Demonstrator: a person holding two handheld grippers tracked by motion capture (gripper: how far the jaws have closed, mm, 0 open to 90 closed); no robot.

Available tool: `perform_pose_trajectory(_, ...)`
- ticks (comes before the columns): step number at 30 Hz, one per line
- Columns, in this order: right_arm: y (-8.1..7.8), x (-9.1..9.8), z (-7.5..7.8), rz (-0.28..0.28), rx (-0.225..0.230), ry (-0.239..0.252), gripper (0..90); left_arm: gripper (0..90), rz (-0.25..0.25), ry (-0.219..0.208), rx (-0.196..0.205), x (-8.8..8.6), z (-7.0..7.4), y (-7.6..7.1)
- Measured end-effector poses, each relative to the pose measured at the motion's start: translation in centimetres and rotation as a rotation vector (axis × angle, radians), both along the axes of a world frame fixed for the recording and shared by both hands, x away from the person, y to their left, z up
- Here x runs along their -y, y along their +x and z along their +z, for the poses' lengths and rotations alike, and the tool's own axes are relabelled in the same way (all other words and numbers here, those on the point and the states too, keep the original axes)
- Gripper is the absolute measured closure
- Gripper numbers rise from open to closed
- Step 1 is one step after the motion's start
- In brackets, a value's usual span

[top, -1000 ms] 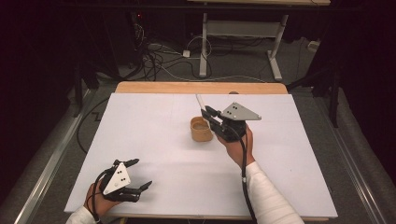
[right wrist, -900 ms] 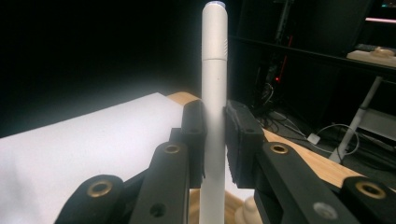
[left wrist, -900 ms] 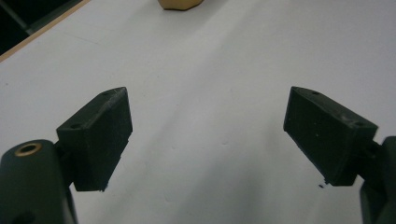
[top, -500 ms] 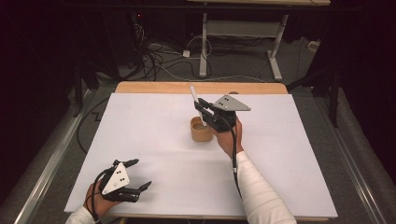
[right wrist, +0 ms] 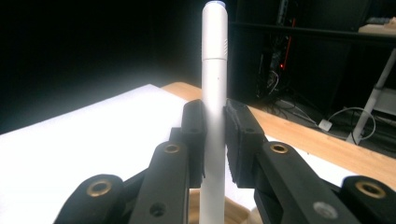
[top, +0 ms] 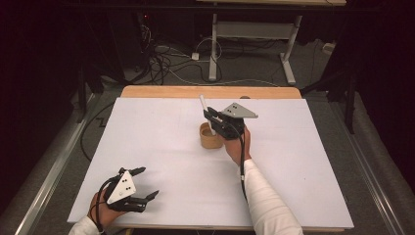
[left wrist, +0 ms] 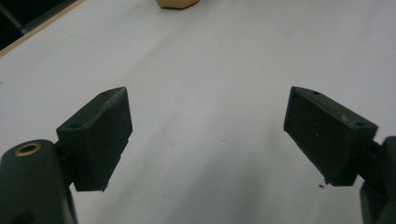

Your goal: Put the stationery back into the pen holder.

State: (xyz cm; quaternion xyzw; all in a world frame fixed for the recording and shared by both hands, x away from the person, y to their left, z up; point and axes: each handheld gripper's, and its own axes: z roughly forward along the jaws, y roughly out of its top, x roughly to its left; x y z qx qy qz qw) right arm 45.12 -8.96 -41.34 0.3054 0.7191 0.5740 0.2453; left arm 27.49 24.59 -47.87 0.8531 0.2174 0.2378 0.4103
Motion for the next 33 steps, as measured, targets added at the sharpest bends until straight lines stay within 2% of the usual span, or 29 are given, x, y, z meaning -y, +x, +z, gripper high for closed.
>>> perform_pose_trajectory(6,0.0,0.1,-0.8,-0.002,0.003,-0.024,78.7,14.5,-0.001,-0.002,0.003,-0.1,0.0,0.0)
perform_pose_trajectory(20,-0.8,0.7,-2.0,-0.006,-0.009,-0.035,78.6,14.5,0.001,0.002,0.006,0.0,0.1,-0.1)
perform_pose_trajectory(33,-1.3,0.9,-2.7,-0.029,0.008,-0.103,77.6,14.4,0.002,0.004,0.008,0.0,0.1,-0.1)
